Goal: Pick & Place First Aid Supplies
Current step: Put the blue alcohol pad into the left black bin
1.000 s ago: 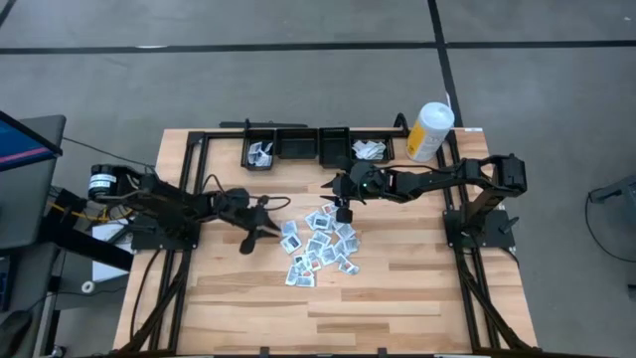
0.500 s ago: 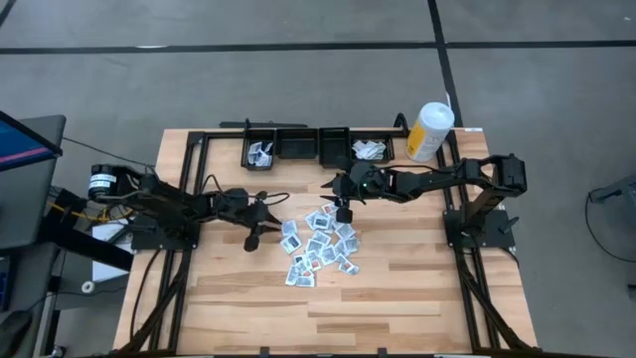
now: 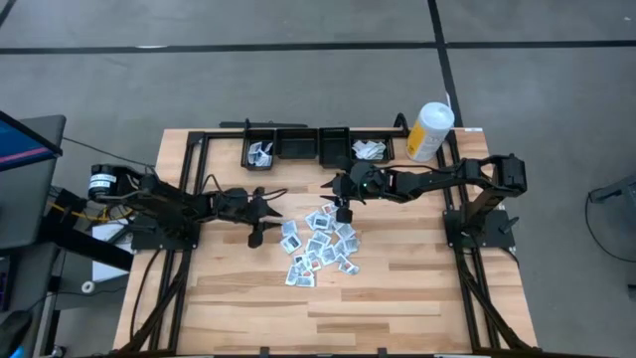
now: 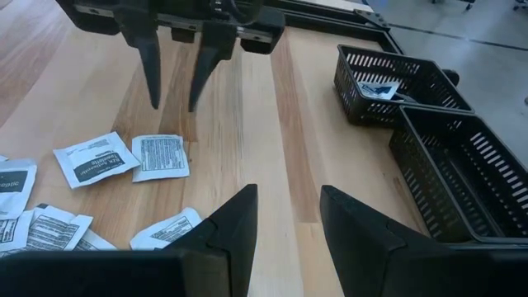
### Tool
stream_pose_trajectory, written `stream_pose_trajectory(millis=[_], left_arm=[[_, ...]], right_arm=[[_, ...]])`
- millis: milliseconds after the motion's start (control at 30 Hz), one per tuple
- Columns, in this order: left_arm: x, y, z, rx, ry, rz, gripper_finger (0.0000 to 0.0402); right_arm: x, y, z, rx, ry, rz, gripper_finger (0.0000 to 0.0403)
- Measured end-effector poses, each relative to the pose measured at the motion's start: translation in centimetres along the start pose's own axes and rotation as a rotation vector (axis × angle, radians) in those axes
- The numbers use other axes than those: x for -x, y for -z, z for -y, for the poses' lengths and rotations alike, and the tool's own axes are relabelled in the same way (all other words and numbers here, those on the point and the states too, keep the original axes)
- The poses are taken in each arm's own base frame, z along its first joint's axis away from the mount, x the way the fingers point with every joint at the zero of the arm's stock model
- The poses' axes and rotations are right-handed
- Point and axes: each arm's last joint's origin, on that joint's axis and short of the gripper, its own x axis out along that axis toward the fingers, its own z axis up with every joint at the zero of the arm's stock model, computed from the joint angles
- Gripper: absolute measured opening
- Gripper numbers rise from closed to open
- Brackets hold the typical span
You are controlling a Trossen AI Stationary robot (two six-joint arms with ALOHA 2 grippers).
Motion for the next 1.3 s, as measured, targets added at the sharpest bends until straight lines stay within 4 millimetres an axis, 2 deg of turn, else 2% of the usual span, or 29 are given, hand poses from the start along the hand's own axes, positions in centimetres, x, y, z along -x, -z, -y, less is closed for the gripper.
stream_pose_trajectory(millis=[167,433,900,1300], left_arm=[[0.0,0.0,-0.1,0.026,-0.048,-0.006,0.0147],[-0.1,0.1,-0.1,0.053,-0.045,-0.011,0.0145],[-2.4,2.5,-0.1,0.099,-0.043,-0.048,0.0144],[-3.1,3.6,-0.1,0.151,-0.045,-0.079,0.0144]], right_arm=[[0.0,0.0,0.0,0.0,0.0,0.0,0.0129],[0.0,0.0,0.0,0.0,0.0,0.0,0.0129],[0.0,0.0,0.0,0.0,0.0,0.001,0.0129],[0.0,0.0,0.0,0.0,-0.018,0.004,0.0129]])
